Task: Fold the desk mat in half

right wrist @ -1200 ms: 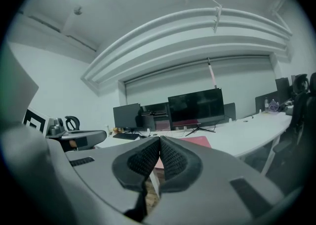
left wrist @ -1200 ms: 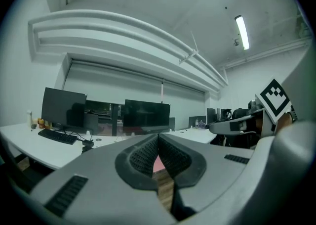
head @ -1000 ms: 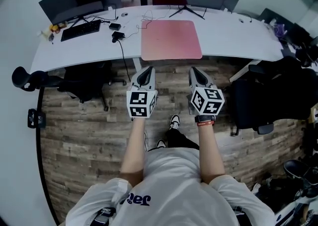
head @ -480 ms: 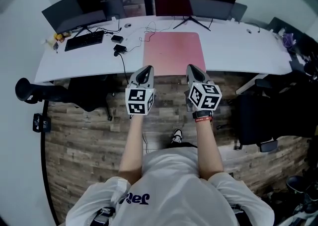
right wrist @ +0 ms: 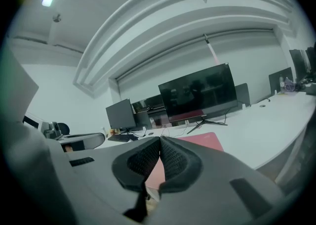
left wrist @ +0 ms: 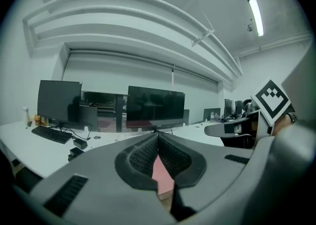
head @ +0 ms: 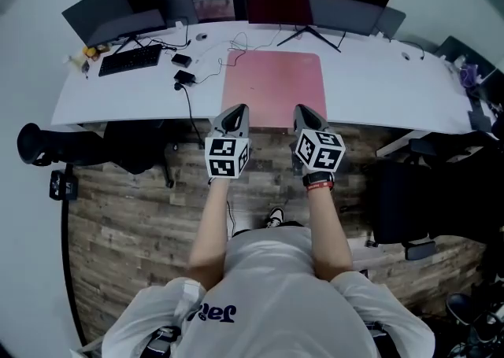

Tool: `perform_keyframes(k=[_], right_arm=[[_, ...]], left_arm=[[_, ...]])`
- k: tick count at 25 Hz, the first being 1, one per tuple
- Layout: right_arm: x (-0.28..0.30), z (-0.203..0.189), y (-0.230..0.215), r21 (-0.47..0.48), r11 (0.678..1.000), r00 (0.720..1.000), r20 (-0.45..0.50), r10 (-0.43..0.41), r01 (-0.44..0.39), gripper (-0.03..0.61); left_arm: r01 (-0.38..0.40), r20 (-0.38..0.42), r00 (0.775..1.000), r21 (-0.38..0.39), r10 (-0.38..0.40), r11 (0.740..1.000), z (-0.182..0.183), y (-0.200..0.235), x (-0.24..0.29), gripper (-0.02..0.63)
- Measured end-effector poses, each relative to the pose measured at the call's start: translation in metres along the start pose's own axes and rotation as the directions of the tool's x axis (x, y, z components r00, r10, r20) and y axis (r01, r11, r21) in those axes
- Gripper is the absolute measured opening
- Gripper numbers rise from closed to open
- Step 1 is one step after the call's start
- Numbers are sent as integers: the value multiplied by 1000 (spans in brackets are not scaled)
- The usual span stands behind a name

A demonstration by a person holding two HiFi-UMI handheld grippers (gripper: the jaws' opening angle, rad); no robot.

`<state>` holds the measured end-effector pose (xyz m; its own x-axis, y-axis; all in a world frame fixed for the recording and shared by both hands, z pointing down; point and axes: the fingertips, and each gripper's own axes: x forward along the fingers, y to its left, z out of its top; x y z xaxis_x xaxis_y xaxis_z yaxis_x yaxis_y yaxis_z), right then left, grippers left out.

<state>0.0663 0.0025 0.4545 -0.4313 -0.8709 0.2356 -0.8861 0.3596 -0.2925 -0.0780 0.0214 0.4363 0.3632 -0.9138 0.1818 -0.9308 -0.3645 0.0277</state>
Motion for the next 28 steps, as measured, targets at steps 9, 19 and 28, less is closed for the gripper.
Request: perform_keyframes(k=[9,19,28], right_arm=[[34,-35,-51,89,996,998,-55,8,-3,14],[62,-92,-82,166,986,987,-162,3,24,14],[94,-148,-97,270,961,963,-269,18,57,38]], left_arm=[[-48,-84,996,-102,39,994,-54,4,40,20],[-60,-225,974,-258,0,964,-123,7,75,22],[-76,-348,936,-324,-45,943,-187,17,103,69]])
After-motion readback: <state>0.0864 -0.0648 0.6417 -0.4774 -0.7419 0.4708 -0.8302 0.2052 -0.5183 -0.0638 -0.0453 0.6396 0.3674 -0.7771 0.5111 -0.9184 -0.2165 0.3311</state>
